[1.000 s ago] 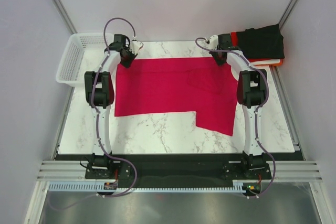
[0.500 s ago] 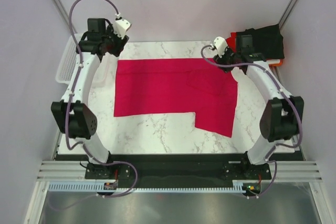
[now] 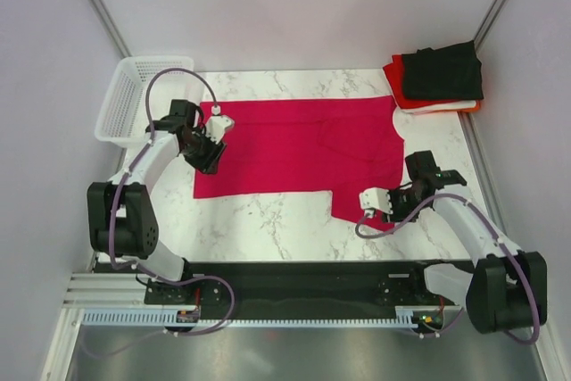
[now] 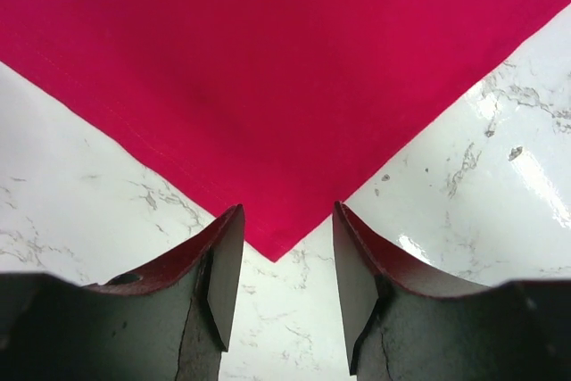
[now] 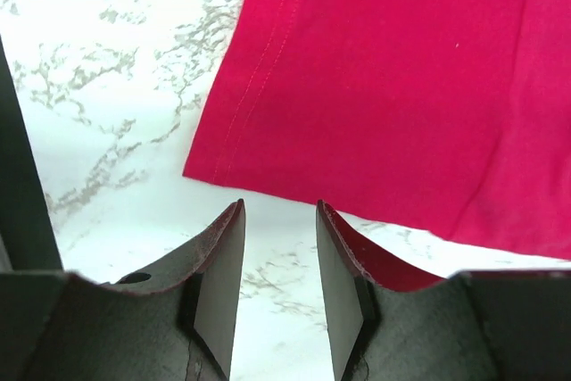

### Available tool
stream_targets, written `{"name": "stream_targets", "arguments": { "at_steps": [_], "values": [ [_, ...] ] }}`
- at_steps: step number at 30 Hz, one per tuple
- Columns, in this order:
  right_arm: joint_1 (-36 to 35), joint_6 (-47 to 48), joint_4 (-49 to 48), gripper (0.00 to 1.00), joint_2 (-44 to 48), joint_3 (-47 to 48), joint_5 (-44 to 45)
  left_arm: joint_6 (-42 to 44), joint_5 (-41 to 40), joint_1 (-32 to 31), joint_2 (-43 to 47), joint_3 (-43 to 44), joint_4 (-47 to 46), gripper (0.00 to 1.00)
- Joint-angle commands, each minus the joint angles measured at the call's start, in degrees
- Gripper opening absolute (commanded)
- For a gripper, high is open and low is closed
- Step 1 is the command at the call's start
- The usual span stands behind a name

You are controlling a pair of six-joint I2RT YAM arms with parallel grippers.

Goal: Fold and stack the t-shirts
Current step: Fold the tshirt

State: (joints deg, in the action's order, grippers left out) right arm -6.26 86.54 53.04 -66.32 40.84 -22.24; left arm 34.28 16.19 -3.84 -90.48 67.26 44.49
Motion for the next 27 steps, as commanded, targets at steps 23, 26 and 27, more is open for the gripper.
{"name": "stream_targets", "arguments": {
  "at_steps": [23, 26, 27],
  "values": [
    [-0.42, 20.86, 4.54, 0.4, -4.69, -5.33, 1.32, -4.31, 2.1, 5.68, 7.33, -5.83, 0.69, 0.48],
    [-0.5, 20.86, 3.22, 0.4, -5.13, -5.95, 0.8, -4.31, 2.01, 6.3, 6.46, -6.53, 0.25, 0.48],
    [-0.59, 20.51, 2.69, 0.41, -5.22, -6.12, 0.79, -4.31, 2.01, 6.47, 5.93, -6.45, 0.16, 0.48]
  ]
}}
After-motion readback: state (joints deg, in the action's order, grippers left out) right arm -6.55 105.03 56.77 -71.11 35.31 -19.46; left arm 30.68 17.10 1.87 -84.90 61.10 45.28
